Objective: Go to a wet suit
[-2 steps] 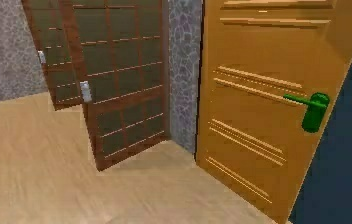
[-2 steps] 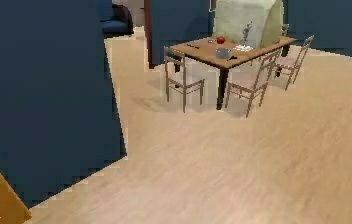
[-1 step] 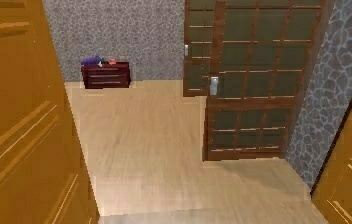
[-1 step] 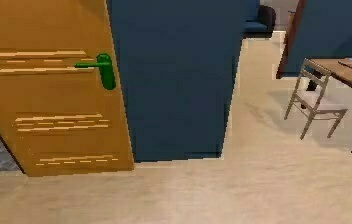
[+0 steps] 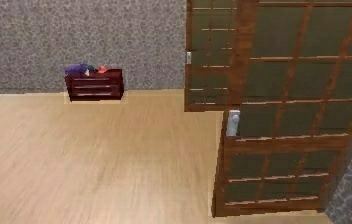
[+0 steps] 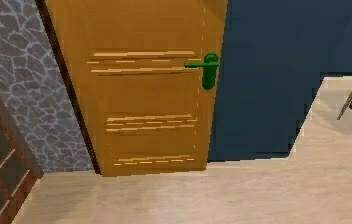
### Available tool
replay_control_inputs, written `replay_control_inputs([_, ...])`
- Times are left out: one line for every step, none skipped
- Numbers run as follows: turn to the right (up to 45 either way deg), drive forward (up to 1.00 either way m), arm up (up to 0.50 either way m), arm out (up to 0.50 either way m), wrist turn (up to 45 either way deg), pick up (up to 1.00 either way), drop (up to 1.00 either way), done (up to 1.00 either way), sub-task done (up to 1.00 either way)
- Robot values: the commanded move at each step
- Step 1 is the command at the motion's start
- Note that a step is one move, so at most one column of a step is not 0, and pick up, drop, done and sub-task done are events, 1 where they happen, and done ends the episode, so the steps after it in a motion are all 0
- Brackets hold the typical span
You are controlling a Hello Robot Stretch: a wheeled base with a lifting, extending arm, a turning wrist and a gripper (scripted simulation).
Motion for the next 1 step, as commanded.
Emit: replay_control_inputs([-12.0, 0.0, 0.0, 0.0, 0.0, 0.0, 0.0, 0.0, 0.0])
